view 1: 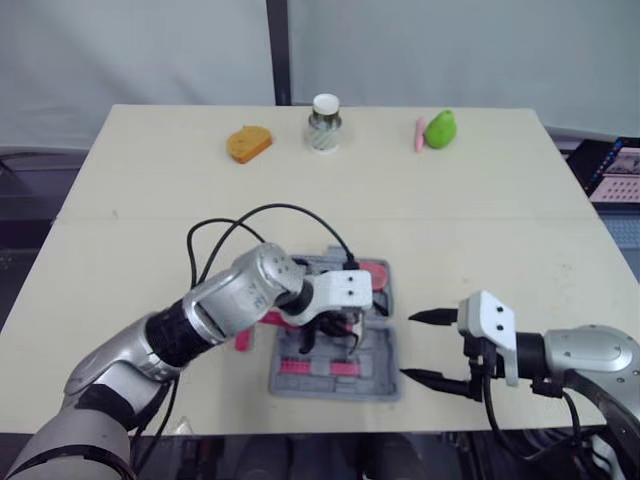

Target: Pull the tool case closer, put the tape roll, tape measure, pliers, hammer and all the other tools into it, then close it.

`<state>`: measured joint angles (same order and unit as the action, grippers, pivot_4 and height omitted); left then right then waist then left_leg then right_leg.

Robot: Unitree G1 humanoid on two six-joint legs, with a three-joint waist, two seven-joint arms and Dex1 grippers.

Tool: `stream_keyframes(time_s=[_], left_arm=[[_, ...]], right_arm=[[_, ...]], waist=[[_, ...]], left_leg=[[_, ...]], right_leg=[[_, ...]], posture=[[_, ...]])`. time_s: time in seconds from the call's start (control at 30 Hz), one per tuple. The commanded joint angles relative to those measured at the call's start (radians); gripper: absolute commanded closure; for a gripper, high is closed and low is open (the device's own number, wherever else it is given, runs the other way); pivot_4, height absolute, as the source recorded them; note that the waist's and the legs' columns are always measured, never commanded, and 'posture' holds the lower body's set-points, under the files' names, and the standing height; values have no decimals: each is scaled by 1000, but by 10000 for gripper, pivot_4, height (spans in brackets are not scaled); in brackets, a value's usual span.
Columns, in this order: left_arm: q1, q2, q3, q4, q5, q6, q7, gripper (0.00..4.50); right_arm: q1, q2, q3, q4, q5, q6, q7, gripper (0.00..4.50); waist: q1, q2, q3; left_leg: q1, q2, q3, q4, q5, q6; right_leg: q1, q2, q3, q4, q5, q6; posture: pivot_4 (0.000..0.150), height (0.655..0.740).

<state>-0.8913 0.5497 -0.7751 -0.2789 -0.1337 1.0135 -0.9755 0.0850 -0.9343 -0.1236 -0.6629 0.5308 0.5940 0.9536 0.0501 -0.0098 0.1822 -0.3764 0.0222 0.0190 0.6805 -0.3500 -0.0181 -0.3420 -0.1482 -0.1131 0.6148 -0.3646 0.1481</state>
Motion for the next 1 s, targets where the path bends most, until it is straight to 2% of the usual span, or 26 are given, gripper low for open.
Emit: stream_keyframes(time_s=[0.03, 0.37, 0.77, 1.0], left_arm=[[-28, -19, -21, 1, 35, -27, 3, 44675], [-29, -127, -50, 18, 79, 44, 56, 44675], [12, -193, -47, -42, 47, 192, 140, 44675], [15, -198, -68, -38, 44, 189, 169, 44675]], right_arm=[[11, -8, -33, -31, 11, 1, -6, 0], [80, -68, -126, 30, -2, -53, 80, 0], [56, -94, -120, 75, -13, -81, 117, 0], [62, -91, -119, 71, -16, -82, 120, 0]], waist=[[0, 0, 0], [4, 0, 0], [5, 0, 0], [4, 0, 0]], left_leg=[[0, 0, 0, 0, 0, 0], [0, -1, 0, 2, 0, 1], [0, -1, -1, 2, 0, 1], [0, -1, -2, 2, 0, 1]], right_leg=[[0, 0, 0, 0, 0, 0], [0, 0, 0, 2, 0, 0], [1, -1, 0, 3, 0, 0], [1, -1, 0, 3, 0, 0]], posture=[[1500, 7400], [1500, 7400], [1500, 7400], [1500, 7400]])
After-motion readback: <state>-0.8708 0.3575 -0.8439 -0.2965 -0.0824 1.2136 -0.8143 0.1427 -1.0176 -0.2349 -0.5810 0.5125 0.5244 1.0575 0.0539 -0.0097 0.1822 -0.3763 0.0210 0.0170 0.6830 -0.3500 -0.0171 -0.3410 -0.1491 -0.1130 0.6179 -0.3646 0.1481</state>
